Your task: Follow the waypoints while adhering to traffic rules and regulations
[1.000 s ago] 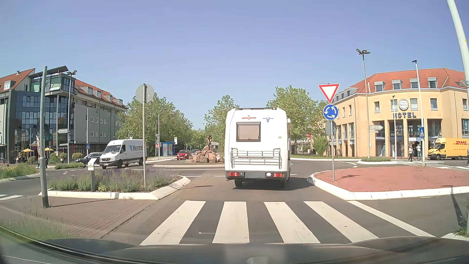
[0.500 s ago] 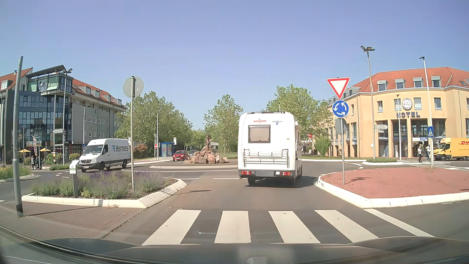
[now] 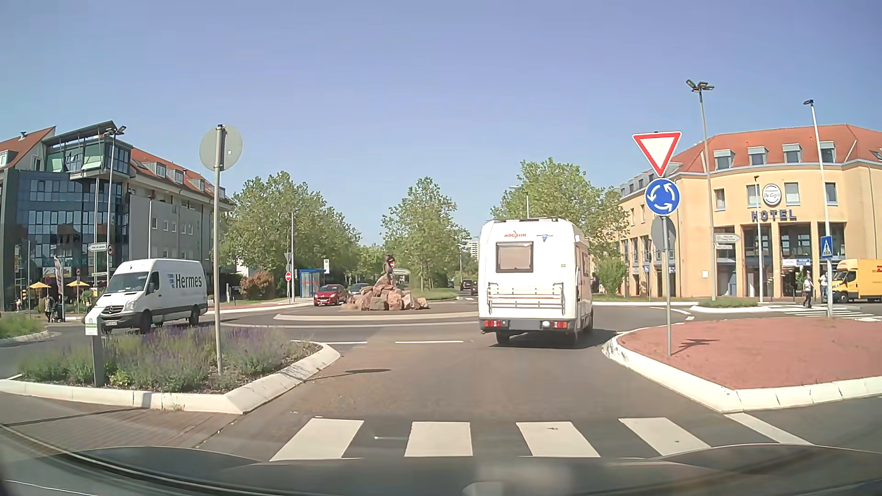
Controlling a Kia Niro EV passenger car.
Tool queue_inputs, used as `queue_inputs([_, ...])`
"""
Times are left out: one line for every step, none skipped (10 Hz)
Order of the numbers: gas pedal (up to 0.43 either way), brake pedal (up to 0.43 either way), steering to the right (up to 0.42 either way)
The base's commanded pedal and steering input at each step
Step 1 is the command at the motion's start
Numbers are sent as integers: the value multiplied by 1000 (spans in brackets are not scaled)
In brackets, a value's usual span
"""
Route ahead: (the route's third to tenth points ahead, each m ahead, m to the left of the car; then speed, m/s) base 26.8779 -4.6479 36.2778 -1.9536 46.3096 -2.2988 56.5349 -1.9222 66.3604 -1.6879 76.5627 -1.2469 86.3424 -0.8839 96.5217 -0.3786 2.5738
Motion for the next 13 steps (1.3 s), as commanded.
queue_inputs([110, 0, 13])
queue_inputs([110, 0, 17])
queue_inputs([110, 0, 20])
queue_inputs([110, 0, 22])
queue_inputs([110, 0, 25])
queue_inputs([110, 0, 28])
queue_inputs([110, 0, 31])
queue_inputs([110, 0, 33])
queue_inputs([118, 0, 34])
queue_inputs([157, 0, 34])
queue_inputs([189, 0, 34])
queue_inputs([220, 0, 34])
queue_inputs([260, 0, 34])
